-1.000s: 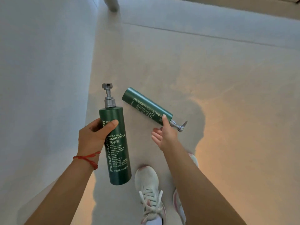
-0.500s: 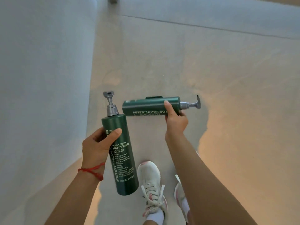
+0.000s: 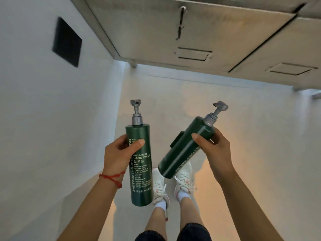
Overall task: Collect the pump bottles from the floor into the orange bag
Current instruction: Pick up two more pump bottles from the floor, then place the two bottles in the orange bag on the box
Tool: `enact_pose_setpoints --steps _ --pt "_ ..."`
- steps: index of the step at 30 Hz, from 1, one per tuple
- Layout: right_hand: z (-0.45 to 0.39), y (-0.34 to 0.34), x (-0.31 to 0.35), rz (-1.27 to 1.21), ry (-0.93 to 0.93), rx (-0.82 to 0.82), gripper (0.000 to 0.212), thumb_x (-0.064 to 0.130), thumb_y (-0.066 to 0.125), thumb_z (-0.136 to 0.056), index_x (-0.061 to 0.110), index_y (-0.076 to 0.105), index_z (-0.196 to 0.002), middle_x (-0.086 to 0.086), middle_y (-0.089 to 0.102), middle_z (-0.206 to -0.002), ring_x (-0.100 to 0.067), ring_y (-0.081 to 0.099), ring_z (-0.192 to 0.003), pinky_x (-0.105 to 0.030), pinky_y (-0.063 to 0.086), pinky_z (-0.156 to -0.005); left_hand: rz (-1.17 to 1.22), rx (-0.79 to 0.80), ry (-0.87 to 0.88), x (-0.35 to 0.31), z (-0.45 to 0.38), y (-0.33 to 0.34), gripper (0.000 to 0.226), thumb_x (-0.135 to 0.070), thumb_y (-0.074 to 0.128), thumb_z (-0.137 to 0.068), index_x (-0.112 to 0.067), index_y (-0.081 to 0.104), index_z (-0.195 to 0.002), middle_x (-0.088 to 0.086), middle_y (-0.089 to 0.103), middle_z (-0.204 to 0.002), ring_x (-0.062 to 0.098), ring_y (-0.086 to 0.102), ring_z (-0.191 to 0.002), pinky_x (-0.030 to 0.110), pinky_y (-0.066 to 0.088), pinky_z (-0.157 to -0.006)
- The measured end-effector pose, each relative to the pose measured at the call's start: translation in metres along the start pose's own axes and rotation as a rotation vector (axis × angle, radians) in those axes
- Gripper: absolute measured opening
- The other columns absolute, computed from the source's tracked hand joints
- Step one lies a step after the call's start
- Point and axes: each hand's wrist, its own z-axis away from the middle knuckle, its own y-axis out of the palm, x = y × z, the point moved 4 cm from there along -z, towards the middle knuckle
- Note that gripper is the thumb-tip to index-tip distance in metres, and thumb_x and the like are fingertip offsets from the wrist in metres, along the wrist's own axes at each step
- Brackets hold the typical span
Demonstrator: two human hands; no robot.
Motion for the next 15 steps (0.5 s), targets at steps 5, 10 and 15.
enact_pose_setpoints --steps 5,10,15 --pt "0.065 -0.018 0.087 -0.069 -0.035 0.029 0.033 0.034 0.072 -0.064 0.022 0.066 -0.094 -0.001 0.068 -0.090 -0.020 0.065 -0.088 -0.032 0.055 -0.079 0.038 0.075 0.030 -0.062 0.060 0.006 0.018 -0.008 0.071 -0.070 -0.025 0.070 -0.078 -0.011 0.072 -0.065 0.003 0.065 -0.061 0.012 0.050 -0.054" --pt "0.121 -0.046 0.148 -0.088 -0.076 0.023 0.037 0.036 0.076 -0.060 0.023 0.067 -0.093 0.000 0.070 -0.088 -0.022 0.066 -0.087 -0.033 0.054 -0.075 0.013 0.160 0.072 -0.121 0.112 0.015 0.019 -0.008 0.073 -0.067 -0.025 0.071 -0.076 -0.012 0.073 -0.066 0.003 0.065 -0.063 0.012 0.050 -0.056" --pt "0.168 -0.102 0.191 -0.116 -0.153 -0.047 0.026 0.023 0.075 -0.068 0.021 0.066 -0.092 0.005 0.071 -0.081 -0.015 0.067 -0.080 -0.024 0.054 -0.070 0.015 0.233 0.117 -0.176 0.158 0.042 0.015 -0.011 0.073 -0.067 -0.025 0.073 -0.074 -0.008 0.073 -0.066 0.007 0.065 -0.064 0.016 0.053 -0.059"
